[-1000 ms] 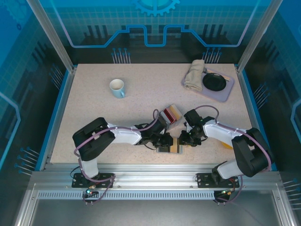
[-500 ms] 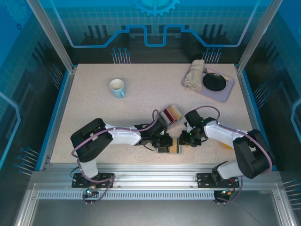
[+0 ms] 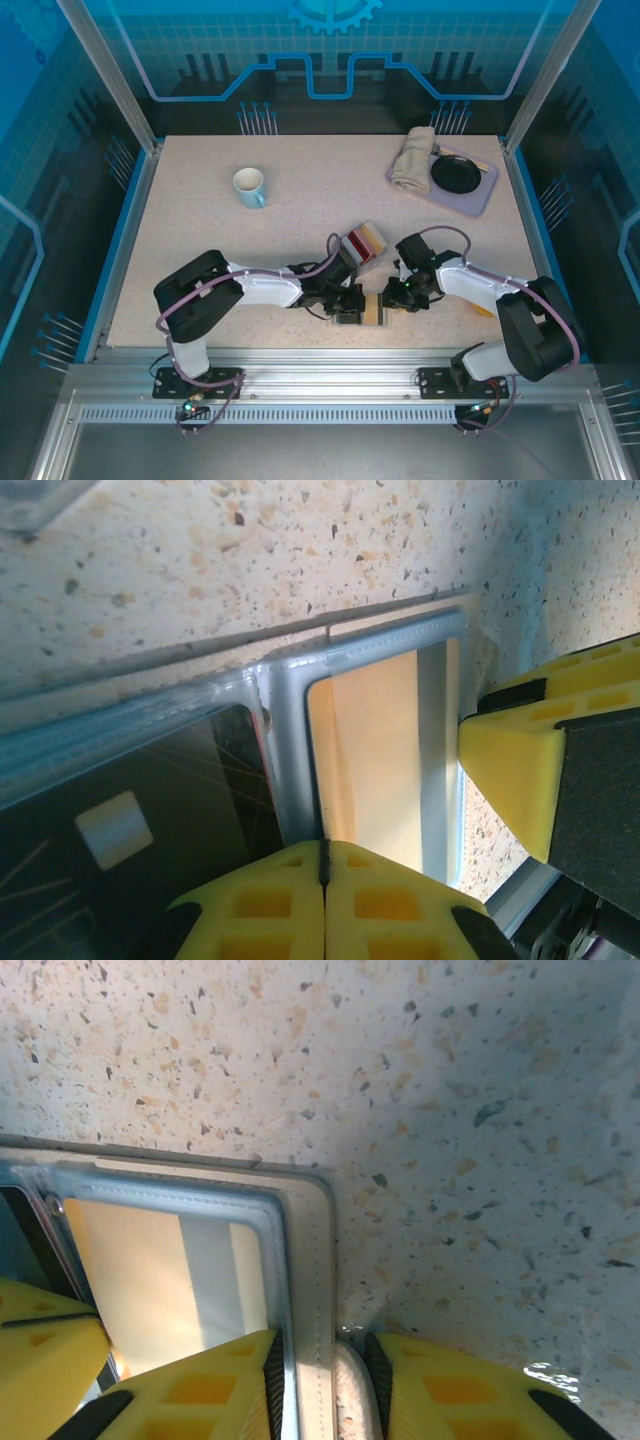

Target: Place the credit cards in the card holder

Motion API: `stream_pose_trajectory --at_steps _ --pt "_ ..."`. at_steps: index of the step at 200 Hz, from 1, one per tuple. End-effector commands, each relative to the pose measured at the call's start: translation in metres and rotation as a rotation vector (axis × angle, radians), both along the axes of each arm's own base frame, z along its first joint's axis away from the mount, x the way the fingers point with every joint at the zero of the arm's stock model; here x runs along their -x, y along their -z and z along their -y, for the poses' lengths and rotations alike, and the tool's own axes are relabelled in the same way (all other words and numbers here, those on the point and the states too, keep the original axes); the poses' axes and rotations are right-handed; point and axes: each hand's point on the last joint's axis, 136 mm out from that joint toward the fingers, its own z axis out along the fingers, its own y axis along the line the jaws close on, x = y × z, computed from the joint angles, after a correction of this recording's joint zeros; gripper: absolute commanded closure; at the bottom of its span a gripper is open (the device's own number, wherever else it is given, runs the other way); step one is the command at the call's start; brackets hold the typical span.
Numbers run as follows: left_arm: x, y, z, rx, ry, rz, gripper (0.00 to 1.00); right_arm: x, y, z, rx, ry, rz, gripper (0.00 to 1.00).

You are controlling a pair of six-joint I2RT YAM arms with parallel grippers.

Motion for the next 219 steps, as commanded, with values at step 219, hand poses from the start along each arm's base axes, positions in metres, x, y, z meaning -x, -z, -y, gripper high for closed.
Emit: stream_pose_trajectory --at_steps 219 --pt "-0.035 -0.067 -0.094 0.064 -0.277 0.147 0.56 -0.072 -0.121 -0.024 0.122 -0.265 0.365 0.47"
